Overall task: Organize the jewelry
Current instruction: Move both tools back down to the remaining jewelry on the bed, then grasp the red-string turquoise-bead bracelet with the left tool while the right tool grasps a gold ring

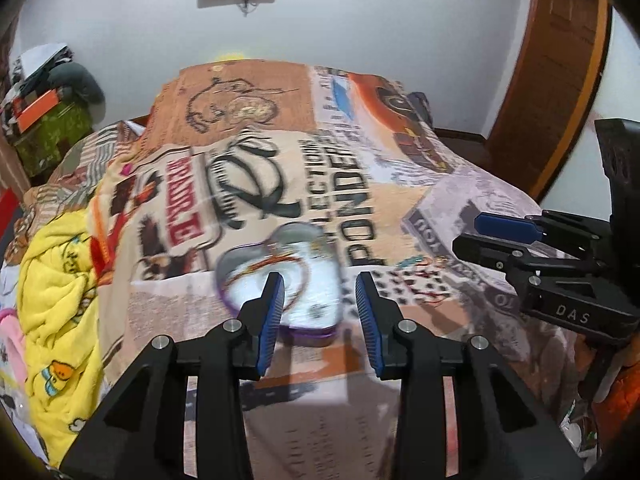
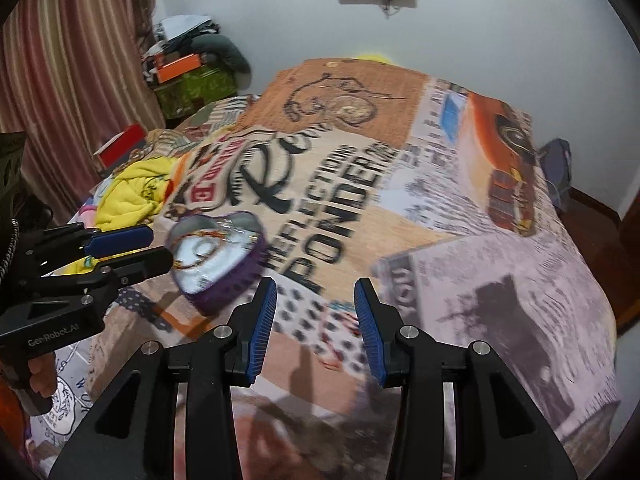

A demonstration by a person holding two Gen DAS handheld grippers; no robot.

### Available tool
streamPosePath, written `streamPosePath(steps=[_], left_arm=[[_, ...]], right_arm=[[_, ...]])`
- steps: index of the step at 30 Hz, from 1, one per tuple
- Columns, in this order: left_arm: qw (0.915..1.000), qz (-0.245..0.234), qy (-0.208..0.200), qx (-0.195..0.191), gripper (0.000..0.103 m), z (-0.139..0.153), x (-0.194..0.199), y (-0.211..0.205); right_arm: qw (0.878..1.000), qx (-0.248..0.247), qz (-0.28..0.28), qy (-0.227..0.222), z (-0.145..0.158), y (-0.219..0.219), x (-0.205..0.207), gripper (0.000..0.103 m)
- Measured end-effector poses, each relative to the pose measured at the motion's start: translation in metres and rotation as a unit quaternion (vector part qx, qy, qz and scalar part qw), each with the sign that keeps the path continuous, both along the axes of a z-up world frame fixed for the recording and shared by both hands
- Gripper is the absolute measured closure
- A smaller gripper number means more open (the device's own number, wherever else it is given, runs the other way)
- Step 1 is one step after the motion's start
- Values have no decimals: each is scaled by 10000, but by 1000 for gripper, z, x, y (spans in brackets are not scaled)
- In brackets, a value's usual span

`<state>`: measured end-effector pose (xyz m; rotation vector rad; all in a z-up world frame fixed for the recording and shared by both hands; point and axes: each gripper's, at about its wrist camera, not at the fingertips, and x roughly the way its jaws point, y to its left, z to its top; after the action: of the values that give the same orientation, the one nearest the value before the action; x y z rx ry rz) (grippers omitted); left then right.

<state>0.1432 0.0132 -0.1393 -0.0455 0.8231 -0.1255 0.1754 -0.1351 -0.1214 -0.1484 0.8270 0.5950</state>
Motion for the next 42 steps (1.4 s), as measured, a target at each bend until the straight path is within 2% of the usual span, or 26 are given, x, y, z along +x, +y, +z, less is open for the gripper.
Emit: streamPosePath(steps=[7, 11, 16, 20, 23, 25, 27, 30, 32, 35, 42], left_arm=[[9990, -438, 129, -17, 65, -8, 15, -42], [9968, -723, 345, -12, 65, -23, 27, -66], [9942, -805, 703, -122, 65, -48, 45, -82], [9933, -754, 862, -159, 65, -59, 61, -86], [9933, -740, 885, -52, 65, -63, 72, -90], [9937, -751, 832, 38, 70, -65, 76, -94], [9938, -743, 781, 263, 82, -68, 81, -98], [9930, -711, 805, 489, 84, -76, 88, -100], [9928, -741, 822, 470, 85, -79, 90, -99], [9914, -890, 893, 353, 96, -81, 91, -100], [9916, -963, 836, 220, 96, -75, 85, -95]], right_arm=[[9982, -48, -571, 147, -10, -58, 10, 66], [9952, -82, -881, 411, -25, -87, 16, 66], [9923, 8, -1017, 701, -39, -104, 20, 66], [9924, 60, -946, 788, -44, -104, 18, 66], [9927, 85, -869, 832, -48, -100, 17, 66], [9930, 89, -816, 851, -50, -97, 18, 66], [9932, 103, -772, 866, -51, -95, 19, 66], [9935, 128, -699, 890, -52, -90, 22, 66], [9938, 118, -646, 901, -53, -86, 24, 66], [9943, 79, -554, 912, -54, -79, 27, 66], [9941, 34, -314, 1039, -62, -60, 39, 66]])
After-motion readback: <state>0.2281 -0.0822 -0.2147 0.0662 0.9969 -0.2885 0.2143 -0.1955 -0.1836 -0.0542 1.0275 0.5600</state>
